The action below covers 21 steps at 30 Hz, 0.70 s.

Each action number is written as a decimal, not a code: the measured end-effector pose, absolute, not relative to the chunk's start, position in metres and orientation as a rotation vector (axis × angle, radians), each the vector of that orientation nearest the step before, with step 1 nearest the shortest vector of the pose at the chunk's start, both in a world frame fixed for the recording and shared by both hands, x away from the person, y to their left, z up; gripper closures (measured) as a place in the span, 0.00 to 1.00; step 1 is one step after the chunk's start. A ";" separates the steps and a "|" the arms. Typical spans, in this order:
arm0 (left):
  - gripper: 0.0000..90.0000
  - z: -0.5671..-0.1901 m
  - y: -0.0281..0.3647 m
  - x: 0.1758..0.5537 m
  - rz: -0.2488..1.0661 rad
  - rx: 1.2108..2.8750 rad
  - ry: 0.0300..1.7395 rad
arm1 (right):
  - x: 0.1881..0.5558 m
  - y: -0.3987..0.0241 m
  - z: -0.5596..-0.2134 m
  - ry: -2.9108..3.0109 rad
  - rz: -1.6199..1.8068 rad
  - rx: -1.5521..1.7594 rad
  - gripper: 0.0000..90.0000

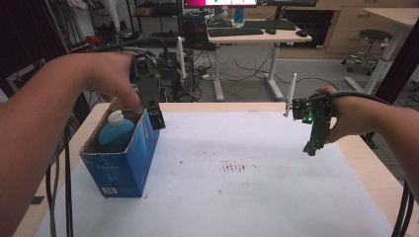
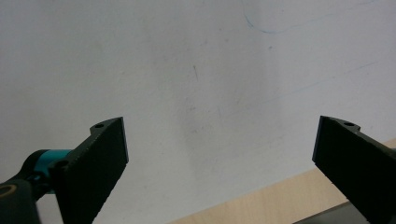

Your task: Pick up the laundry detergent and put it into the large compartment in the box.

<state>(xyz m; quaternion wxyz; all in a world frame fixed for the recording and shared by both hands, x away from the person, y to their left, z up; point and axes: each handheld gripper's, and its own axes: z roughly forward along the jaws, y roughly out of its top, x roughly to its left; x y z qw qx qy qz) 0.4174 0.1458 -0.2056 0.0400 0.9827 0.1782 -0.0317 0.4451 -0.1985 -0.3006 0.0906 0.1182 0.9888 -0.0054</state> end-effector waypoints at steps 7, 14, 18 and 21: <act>0.02 -0.224 0.116 0.418 -0.142 3.066 0.419 | 0.443 -0.200 -0.298 2.937 0.000 0.347 0.03; 0.02 -0.240 0.100 0.418 -0.141 3.098 0.372 | 0.445 -0.204 -0.298 2.939 0.003 0.345 0.03; 0.02 -0.244 0.098 0.418 -0.146 3.106 0.361 | 0.445 -0.203 -0.298 2.940 -0.006 0.340 0.03; 0.02 -0.246 0.097 0.417 -0.148 3.112 0.344 | 0.444 -0.202 -0.299 2.941 -0.013 0.332 0.03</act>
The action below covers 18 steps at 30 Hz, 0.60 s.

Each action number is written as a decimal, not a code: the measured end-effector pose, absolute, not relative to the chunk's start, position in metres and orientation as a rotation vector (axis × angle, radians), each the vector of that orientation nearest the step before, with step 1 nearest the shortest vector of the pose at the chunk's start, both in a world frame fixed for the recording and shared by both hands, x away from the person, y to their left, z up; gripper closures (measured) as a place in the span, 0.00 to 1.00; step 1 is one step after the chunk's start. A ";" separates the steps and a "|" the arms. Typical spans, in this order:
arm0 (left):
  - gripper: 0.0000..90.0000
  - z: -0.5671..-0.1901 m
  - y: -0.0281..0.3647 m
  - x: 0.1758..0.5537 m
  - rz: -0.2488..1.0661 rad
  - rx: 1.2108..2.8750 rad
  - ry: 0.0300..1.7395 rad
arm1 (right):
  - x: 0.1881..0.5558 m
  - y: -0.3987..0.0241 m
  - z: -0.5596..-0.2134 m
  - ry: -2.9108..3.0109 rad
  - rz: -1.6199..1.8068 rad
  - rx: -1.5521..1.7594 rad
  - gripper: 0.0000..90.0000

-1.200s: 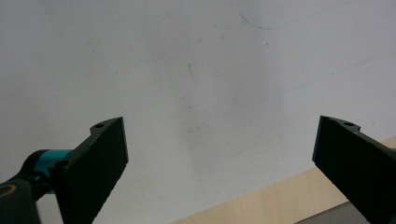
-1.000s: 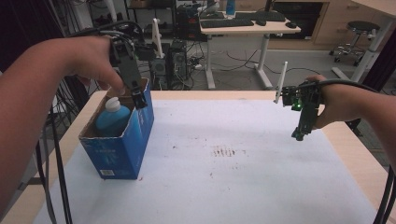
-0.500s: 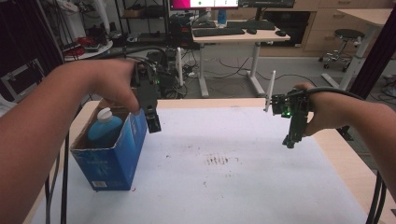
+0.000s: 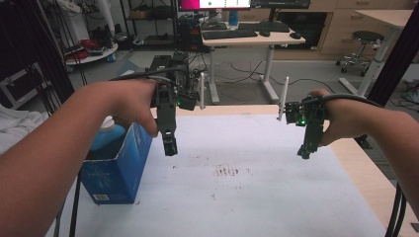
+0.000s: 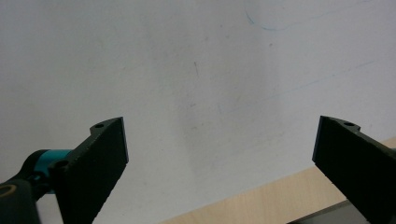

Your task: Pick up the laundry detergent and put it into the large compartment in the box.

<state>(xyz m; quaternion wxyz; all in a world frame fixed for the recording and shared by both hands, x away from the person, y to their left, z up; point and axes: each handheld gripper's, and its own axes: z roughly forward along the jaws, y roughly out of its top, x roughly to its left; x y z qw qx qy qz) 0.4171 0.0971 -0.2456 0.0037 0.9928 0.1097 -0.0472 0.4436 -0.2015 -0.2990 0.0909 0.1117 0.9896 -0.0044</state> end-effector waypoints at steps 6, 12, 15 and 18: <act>0.02 -0.243 0.098 0.416 -0.151 3.098 0.343 | 0.443 -0.202 -0.298 2.941 -0.003 0.328 0.03; 0.02 -0.243 0.101 0.417 -0.142 3.093 0.345 | 0.443 -0.202 -0.299 2.943 -0.012 0.333 0.03; 0.02 -0.242 0.101 0.418 -0.145 3.090 0.339 | 0.443 -0.201 -0.299 2.947 -0.014 0.335 0.03; 0.02 -0.242 0.101 0.418 -0.143 3.087 0.337 | 0.444 -0.201 -0.298 2.947 -0.014 0.327 0.03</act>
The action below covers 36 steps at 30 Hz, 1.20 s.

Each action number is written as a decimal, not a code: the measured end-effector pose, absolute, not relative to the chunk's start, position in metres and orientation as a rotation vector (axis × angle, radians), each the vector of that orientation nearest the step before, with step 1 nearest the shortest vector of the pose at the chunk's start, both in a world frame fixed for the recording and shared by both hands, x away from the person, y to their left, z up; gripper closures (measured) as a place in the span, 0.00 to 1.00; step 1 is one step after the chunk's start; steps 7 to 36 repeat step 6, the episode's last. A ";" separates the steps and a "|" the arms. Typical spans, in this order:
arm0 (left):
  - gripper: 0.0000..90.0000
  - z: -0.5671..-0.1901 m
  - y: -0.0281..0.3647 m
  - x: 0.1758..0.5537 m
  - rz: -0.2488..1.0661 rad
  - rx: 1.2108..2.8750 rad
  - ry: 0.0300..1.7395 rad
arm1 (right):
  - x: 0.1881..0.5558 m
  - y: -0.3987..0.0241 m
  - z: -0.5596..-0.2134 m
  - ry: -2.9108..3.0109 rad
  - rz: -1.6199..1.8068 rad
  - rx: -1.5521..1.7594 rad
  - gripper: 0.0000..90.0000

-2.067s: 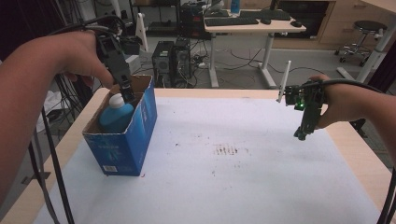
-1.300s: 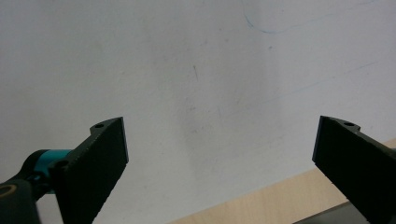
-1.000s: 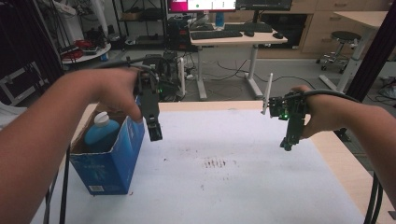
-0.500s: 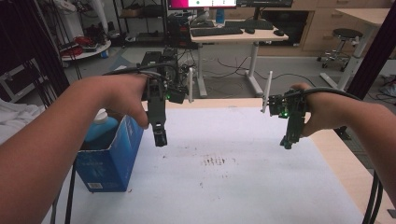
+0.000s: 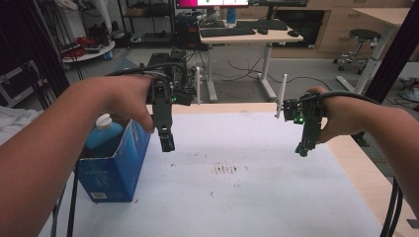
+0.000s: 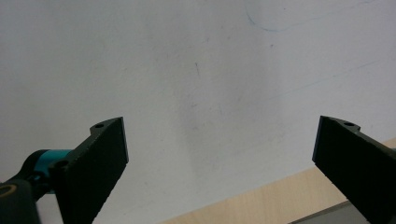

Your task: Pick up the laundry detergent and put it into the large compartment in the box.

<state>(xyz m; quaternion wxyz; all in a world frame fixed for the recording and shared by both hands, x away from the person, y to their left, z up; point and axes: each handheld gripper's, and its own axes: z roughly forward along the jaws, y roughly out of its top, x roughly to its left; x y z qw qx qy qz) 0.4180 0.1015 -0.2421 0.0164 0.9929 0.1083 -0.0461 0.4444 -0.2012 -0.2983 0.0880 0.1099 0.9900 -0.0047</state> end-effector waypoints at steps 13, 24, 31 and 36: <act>0.02 -0.241 0.102 0.418 -0.135 3.078 0.338 | 0.443 -0.200 -0.297 2.932 -0.008 0.340 0.03; 0.02 -0.241 0.102 0.418 -0.135 3.078 0.338 | 0.443 -0.200 -0.297 2.932 -0.008 0.340 0.03; 0.02 -0.241 0.102 0.418 -0.135 3.078 0.338 | 0.443 -0.200 -0.297 2.932 -0.008 0.340 0.03; 0.02 -0.241 0.102 0.418 -0.135 3.078 0.338 | 0.443 -0.200 -0.297 2.932 -0.008 0.340 0.03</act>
